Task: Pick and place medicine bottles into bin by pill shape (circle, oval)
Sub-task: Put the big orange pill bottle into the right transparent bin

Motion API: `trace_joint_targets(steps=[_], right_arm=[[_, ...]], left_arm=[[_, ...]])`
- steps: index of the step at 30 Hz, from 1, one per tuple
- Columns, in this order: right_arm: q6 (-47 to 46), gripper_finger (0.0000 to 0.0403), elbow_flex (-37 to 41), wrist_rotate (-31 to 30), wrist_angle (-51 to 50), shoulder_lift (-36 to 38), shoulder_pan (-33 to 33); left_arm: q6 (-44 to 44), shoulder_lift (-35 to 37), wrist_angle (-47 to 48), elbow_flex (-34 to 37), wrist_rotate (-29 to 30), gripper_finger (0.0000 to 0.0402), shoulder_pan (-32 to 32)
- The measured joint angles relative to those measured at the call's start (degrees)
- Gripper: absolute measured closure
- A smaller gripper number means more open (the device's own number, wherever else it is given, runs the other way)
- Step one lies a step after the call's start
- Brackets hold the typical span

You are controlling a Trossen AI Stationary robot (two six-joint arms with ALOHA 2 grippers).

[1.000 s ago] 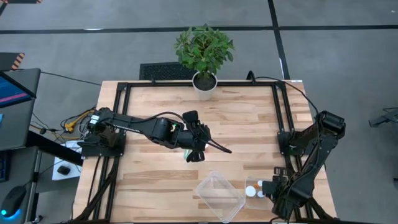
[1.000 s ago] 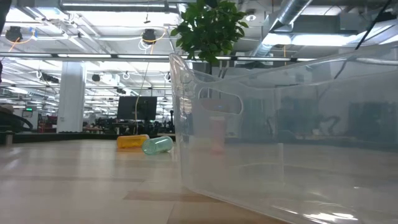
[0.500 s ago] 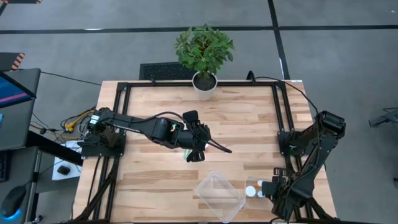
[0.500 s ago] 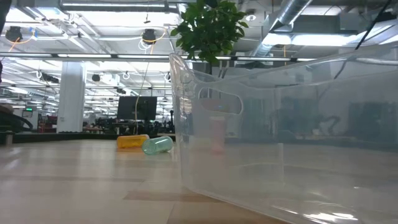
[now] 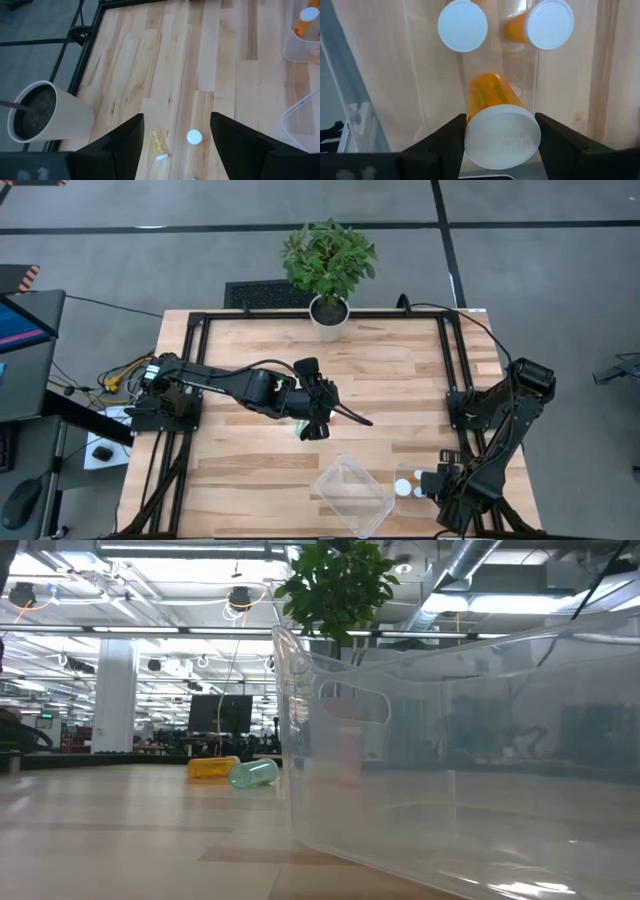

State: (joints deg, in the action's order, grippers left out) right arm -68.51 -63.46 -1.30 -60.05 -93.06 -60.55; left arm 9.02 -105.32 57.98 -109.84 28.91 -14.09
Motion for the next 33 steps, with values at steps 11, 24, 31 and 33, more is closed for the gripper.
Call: trace_joint_targets(steps=[11,24,31,33], right_arm=[[0.0,0.0171,0.0,1.9,0.8,0.0,0.0],[-0.4,0.0142,0.0,2.9,1.7,0.1,0.0],[-1.4,0.0142,0.0,2.9,2.7,3.6,0.3],[-2.4,0.0142,0.0,2.9,2.6,5.4,0.7]], left_arm=[[-0.4,0.0,-1.2,0.0,0.0,0.0180,0.0],[-0.4,0.0,-1.8,0.0,-0.1,0.0180,0.0],[-0.4,0.0,-1.8,0.0,-2.3,0.0180,0.0],[-0.4,0.0,-1.8,0.0,-3.3,0.0180,0.0]])
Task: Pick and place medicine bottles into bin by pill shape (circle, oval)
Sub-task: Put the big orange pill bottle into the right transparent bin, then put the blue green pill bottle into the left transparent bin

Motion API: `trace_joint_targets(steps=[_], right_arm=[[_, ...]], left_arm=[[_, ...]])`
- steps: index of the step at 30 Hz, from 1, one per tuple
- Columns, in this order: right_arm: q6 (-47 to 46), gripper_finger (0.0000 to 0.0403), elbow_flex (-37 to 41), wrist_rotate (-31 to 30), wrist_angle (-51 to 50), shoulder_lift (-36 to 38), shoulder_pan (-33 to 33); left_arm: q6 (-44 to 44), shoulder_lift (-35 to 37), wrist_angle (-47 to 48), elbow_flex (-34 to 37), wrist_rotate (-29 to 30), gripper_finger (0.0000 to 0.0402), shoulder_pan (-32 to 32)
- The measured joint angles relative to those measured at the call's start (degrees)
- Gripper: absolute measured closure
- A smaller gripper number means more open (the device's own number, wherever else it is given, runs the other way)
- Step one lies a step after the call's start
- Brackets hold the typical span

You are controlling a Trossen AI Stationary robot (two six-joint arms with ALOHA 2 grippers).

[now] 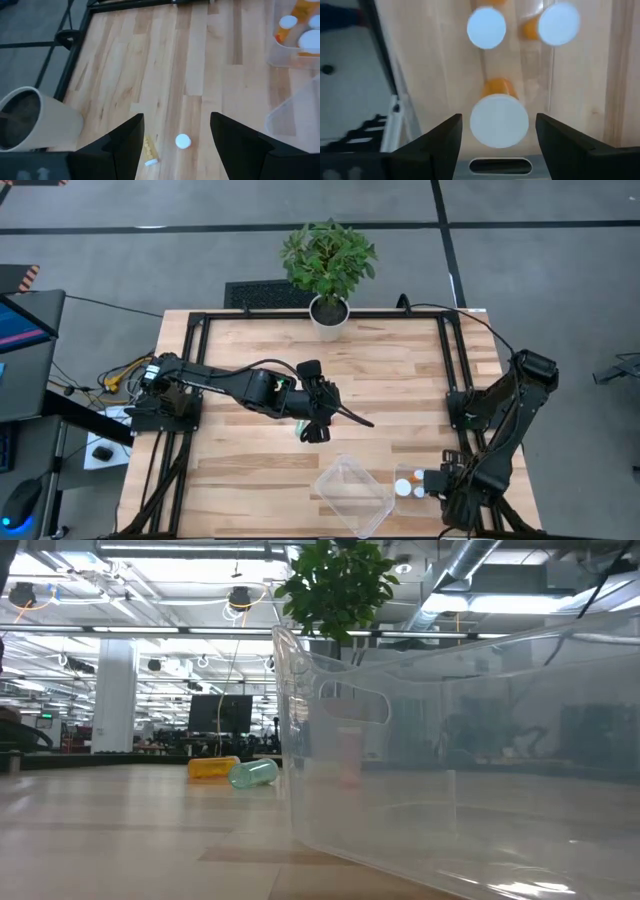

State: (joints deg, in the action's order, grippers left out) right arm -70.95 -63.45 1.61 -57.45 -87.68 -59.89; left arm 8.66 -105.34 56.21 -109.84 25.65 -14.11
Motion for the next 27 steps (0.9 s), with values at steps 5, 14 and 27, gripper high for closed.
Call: trace_joint_targets(steps=[5,14,27], right_arm=[[-2.1,0.0142,0.0,-0.2,-0.1,5.2,0.4],[-4.0,0.0142,0.0,-6.5,-0.8,14.1,3.2],[-1.5,0.0142,0.0,-13.7,-4.1,18.4,10.0]], left_arm=[[0.7,1.2,1.2,0.0,-3.0,0.0180,0.1],[6.6,5.7,13.4,3.6,-9.7,0.0180,1.9],[35.2,9.4,-8.0,33.2,-10.1,0.0180,2.6]])
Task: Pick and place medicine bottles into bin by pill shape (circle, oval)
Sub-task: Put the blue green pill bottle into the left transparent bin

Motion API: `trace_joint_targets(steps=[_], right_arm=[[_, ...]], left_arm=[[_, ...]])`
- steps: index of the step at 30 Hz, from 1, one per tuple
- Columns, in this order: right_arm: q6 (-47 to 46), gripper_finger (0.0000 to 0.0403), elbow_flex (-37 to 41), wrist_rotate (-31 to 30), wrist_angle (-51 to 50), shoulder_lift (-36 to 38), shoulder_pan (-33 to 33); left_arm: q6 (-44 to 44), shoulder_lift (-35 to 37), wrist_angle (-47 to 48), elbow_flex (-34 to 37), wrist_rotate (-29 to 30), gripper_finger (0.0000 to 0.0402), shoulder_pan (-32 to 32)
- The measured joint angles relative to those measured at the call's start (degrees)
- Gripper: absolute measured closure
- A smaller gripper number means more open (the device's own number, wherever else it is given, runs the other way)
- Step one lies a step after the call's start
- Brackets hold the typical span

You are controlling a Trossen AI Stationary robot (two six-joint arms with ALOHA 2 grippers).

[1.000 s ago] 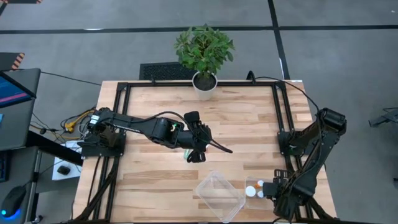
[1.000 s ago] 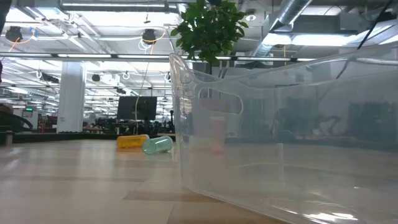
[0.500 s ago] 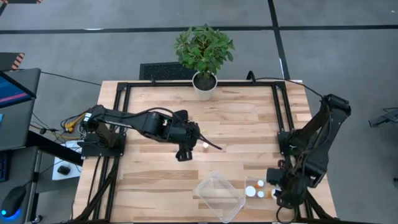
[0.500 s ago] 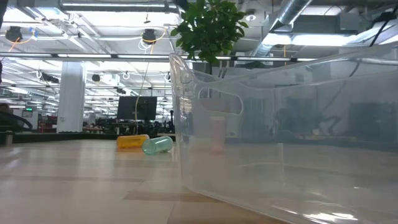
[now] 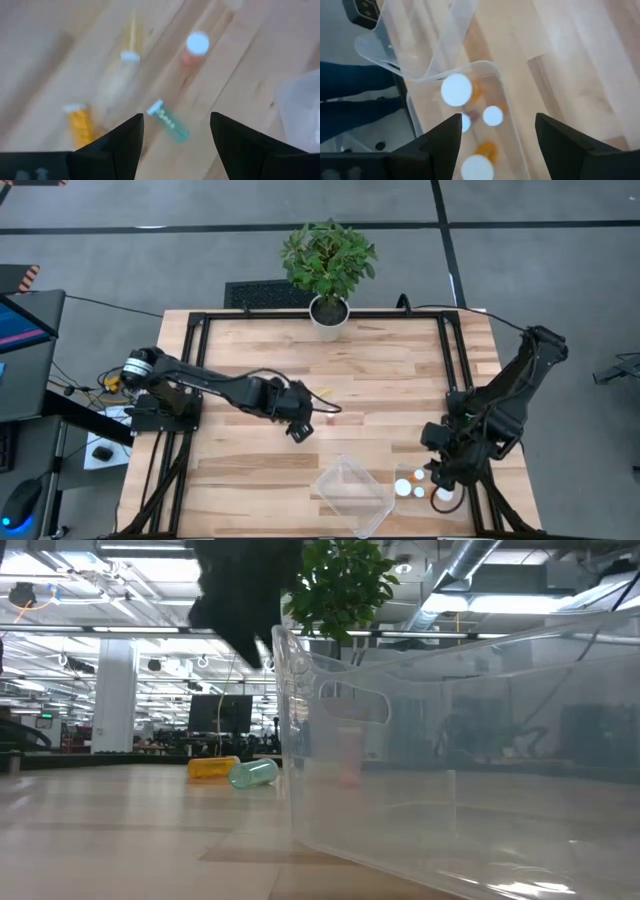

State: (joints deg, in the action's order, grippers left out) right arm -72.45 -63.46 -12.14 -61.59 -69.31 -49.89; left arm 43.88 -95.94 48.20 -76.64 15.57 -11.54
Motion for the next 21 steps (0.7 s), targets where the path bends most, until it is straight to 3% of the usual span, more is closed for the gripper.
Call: trace_joint_targets(steps=[8,21], right_arm=[[1.1,0.0142,0.0,-1.5,0.2,-0.1,1.7],[1.1,0.0142,0.0,-2.7,0.5,-0.1,1.7]], left_arm=[[13.0,-1.1,-4.1,8.7,-0.8,0.0180,-0.3],[20.4,-7.4,-10.3,9.3,-3.9,0.0180,-2.3]])
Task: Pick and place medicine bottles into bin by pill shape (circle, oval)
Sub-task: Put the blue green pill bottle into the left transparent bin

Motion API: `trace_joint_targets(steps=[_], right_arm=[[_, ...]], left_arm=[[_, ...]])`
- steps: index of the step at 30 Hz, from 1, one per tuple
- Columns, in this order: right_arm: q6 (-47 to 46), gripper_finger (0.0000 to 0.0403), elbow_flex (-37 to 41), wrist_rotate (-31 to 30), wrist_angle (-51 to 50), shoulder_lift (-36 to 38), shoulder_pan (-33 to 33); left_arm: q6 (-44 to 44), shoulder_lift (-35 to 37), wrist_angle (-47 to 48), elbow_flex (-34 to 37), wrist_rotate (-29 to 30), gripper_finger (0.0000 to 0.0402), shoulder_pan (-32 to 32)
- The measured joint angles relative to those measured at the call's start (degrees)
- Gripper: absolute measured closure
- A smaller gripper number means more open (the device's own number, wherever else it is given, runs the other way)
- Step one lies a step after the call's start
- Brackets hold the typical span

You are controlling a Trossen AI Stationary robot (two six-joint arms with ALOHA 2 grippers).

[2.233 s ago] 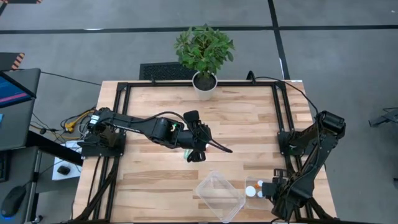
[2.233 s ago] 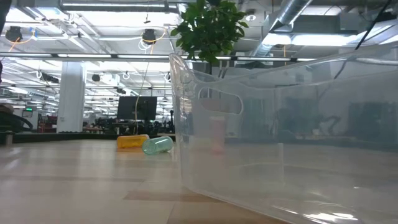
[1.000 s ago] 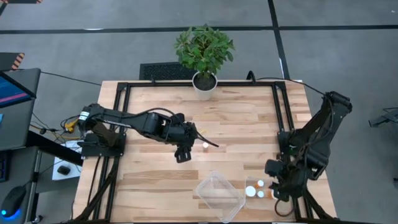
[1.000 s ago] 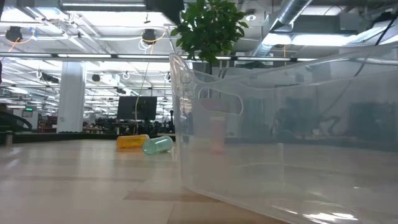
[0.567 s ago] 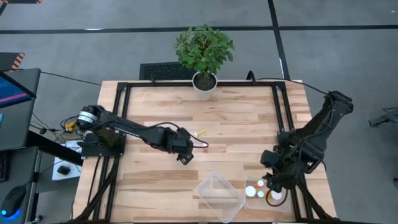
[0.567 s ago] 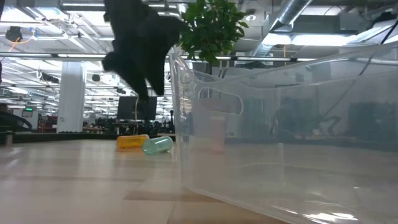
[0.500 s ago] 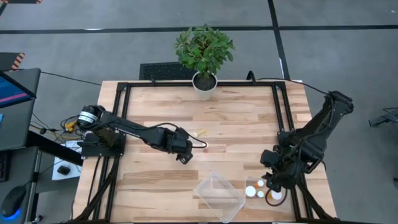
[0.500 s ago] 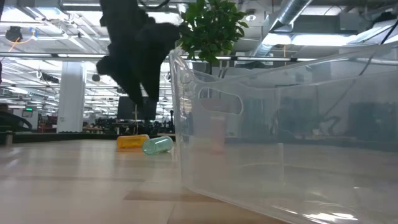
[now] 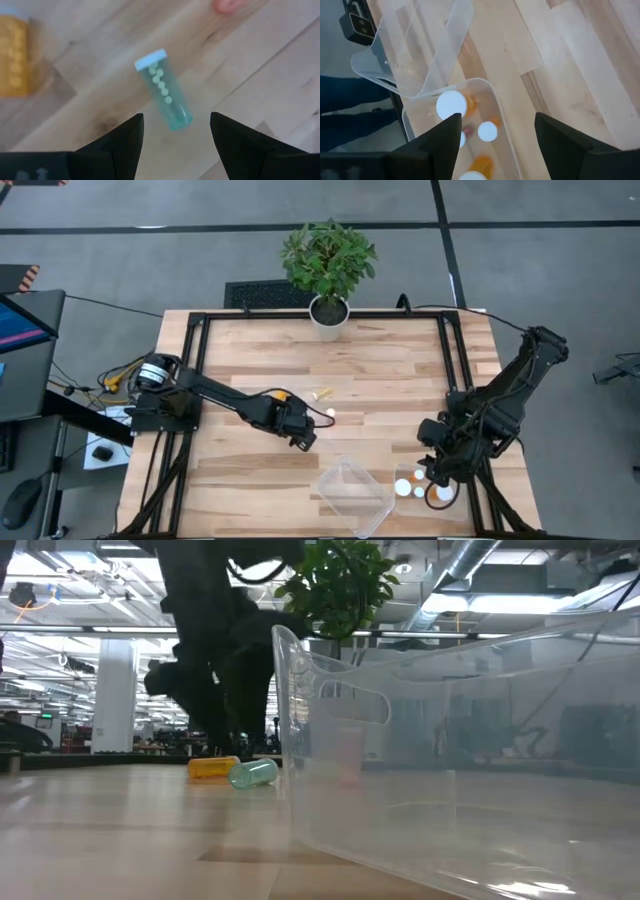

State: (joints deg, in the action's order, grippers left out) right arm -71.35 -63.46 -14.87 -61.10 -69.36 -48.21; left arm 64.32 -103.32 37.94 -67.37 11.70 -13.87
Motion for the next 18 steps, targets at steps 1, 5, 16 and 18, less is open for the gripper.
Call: trace_joint_targets(steps=[1,5,16,18], right_arm=[[0.0,0.0142,0.0,0.0,0.1,0.0,0.0],[0.0,0.0142,0.0,-0.1,0.1,0.0,0.0],[-0.3,0.0142,0.0,-0.4,0.4,0.0,0.0],[-0.6,0.0142,0.0,-0.4,0.3,0.0,0.0]], left_arm=[[0.4,-0.4,0.0,0.0,-0.3,0.0180,-0.1],[1.5,-1.1,-0.1,0.0,-0.7,0.0180,-0.4],[1.5,-5.0,-2.1,0.0,-2.5,0.0180,-0.3],[1.5,-5.4,-3.1,0.0,-2.4,0.0180,-0.3]])
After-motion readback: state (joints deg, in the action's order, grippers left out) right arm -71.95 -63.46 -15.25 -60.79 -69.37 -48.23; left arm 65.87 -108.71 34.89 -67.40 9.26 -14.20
